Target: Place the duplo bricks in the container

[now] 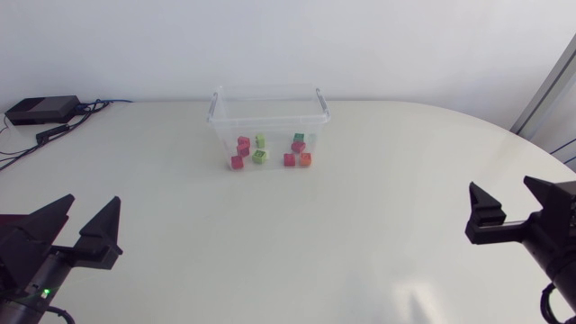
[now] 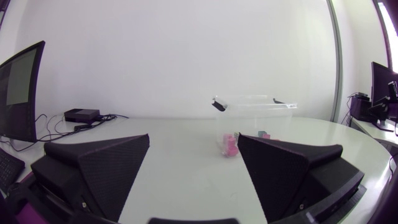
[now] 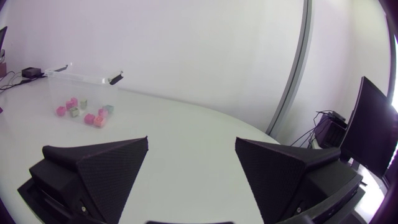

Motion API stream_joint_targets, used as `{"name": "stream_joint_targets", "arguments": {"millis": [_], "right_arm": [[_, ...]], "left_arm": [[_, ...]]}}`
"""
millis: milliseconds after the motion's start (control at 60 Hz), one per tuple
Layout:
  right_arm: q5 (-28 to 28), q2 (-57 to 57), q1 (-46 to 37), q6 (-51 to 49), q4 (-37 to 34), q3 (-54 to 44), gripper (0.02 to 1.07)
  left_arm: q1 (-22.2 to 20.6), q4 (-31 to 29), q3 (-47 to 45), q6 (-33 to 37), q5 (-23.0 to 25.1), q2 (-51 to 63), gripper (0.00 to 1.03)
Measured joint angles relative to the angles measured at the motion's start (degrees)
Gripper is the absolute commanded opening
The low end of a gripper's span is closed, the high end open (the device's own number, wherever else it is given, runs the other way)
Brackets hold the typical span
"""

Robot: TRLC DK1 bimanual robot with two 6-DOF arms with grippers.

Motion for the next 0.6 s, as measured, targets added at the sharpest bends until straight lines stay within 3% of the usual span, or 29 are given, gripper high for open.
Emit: {"name": "stream_joint_targets", "arguments": {"millis": [600], "right_arm": [[-4.4,-17.0,0.5,9.5,3.3,-12.5,1.03]], "left_arm": [[-0.4,-0.2,0.0,0.1,-2.7,0.0,0.99]]}}
